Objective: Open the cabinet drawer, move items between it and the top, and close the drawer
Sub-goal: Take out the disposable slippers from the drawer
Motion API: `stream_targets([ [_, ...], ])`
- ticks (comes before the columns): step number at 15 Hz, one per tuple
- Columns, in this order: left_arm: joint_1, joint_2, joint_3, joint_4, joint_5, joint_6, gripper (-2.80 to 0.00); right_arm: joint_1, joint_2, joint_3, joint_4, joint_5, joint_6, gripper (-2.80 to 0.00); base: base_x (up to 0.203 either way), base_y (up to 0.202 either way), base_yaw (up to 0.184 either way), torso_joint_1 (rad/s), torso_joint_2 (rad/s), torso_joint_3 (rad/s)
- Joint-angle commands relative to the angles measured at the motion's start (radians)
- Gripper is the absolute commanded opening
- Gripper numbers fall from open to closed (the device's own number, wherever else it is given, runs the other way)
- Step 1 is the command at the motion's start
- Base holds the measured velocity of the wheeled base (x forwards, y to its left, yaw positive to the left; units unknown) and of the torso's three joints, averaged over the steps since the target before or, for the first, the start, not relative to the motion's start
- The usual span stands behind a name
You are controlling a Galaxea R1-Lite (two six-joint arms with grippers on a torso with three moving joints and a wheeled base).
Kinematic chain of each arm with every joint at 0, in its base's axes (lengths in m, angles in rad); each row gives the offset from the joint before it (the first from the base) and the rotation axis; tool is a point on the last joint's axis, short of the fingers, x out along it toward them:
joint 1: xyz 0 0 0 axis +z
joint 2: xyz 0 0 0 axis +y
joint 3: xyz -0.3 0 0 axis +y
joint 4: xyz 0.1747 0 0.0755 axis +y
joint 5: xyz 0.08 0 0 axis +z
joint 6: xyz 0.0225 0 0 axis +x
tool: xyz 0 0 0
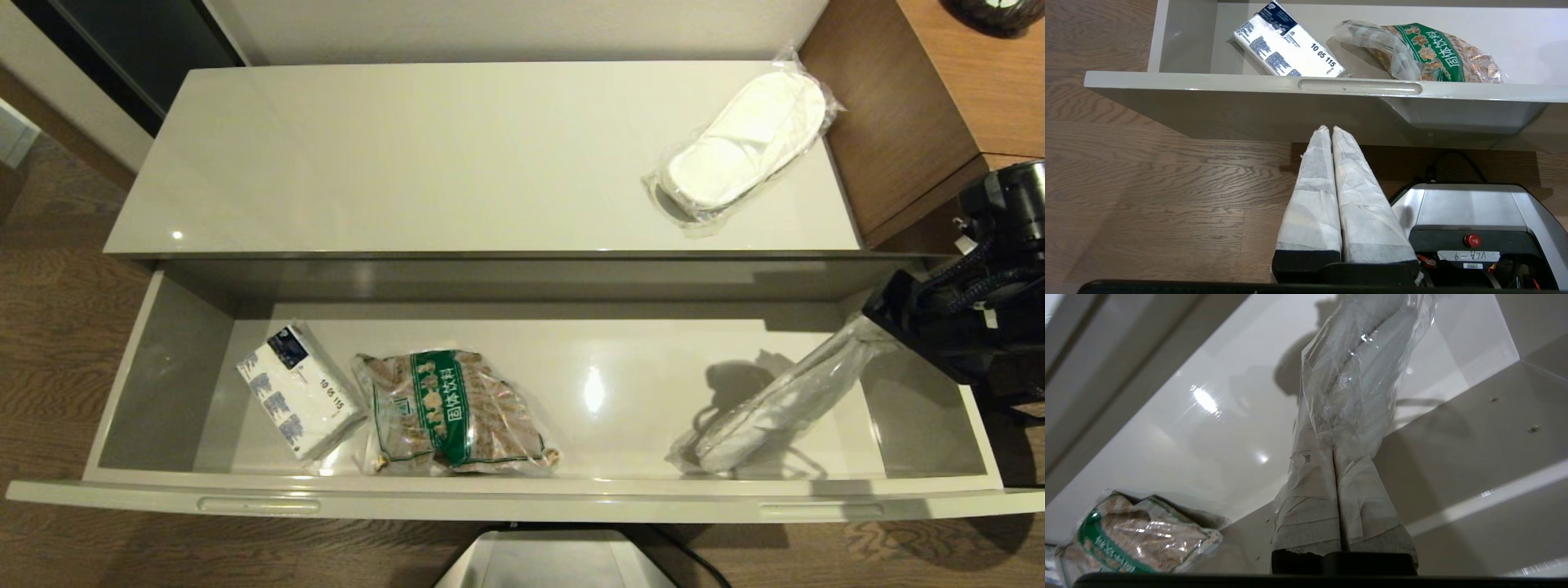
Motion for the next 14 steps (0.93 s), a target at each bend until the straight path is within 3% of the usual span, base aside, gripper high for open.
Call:
stream_targets([
  [1,0.001,-0.001,0.0,0.0,0.0,0.0,-2.8,0.007,-0.061,-0.038,0.049,0.0,0.004,-2.8,0.0,0.0,0.0,0.0,0.0,0.0],
  [14,0.0,0.0,0.0,0.0,0.0,0.0,-2.8,0.059,-0.213,-0.238,0.335,-0.008,0.009,-2.8,0.0,0.0,0.0,0.0,0.0,0.0],
])
